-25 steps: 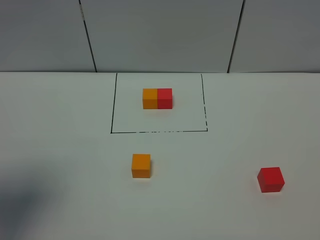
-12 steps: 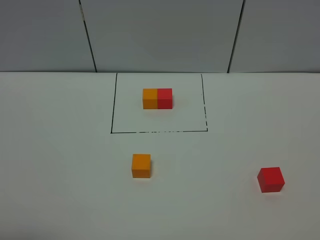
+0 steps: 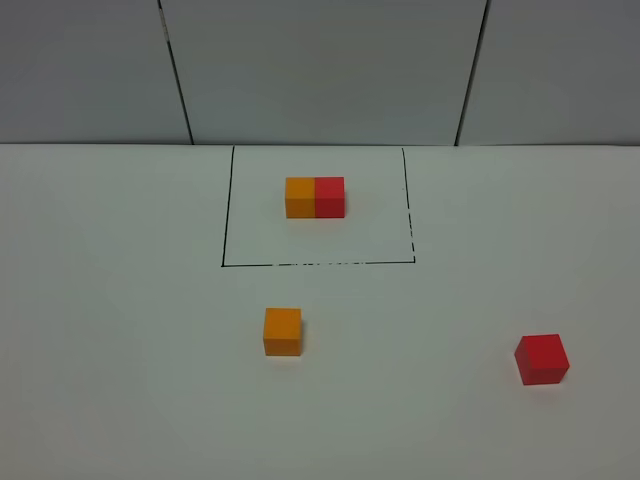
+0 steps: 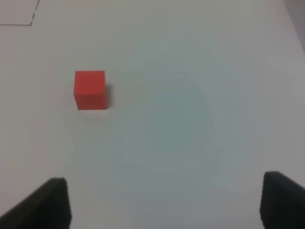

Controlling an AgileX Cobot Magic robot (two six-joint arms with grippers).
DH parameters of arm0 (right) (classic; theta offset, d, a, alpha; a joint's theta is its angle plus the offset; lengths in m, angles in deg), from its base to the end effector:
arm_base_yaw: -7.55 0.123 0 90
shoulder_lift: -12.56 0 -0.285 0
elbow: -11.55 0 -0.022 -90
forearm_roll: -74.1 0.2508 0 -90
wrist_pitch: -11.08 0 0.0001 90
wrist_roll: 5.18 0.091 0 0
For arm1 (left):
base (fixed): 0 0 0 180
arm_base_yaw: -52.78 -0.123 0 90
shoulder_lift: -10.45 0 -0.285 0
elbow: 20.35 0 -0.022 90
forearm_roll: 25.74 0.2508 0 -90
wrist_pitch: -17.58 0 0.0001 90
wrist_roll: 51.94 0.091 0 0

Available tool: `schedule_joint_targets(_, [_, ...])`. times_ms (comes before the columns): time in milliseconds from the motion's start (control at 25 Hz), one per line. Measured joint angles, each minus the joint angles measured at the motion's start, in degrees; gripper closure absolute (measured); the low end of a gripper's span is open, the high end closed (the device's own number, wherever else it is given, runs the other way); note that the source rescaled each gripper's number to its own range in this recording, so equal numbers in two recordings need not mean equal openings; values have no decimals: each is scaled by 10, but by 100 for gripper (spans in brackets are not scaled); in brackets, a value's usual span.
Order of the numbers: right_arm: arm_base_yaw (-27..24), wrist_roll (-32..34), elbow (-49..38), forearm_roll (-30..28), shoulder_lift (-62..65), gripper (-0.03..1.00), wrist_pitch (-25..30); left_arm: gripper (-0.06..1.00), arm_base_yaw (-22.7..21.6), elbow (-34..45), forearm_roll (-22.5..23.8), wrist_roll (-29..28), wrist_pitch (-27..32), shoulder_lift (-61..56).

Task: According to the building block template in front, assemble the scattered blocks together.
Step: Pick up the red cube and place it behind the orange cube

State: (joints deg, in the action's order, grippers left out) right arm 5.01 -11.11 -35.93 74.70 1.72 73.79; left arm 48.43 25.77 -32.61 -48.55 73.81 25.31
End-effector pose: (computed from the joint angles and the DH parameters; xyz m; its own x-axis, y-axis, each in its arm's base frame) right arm -0.0001 0.0009 0.2800 -0.5160 -0.0757 -0.8532 -0.0146 0.9967 -0.0797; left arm 0.0144 -0.0080 0.2958 -0.4531 -0.0422 -0.8905 0.0094 0.9986 -0.0520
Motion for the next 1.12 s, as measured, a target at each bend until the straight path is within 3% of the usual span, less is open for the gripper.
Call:
schedule_joint_targets(360, [0, 0, 0, 0, 0, 34, 0, 34, 21, 21, -18, 10, 27, -9])
schedule_joint_targets(1120, [0, 0, 0, 0, 0, 34, 0, 36, 29, 22, -20, 11, 28, -73])
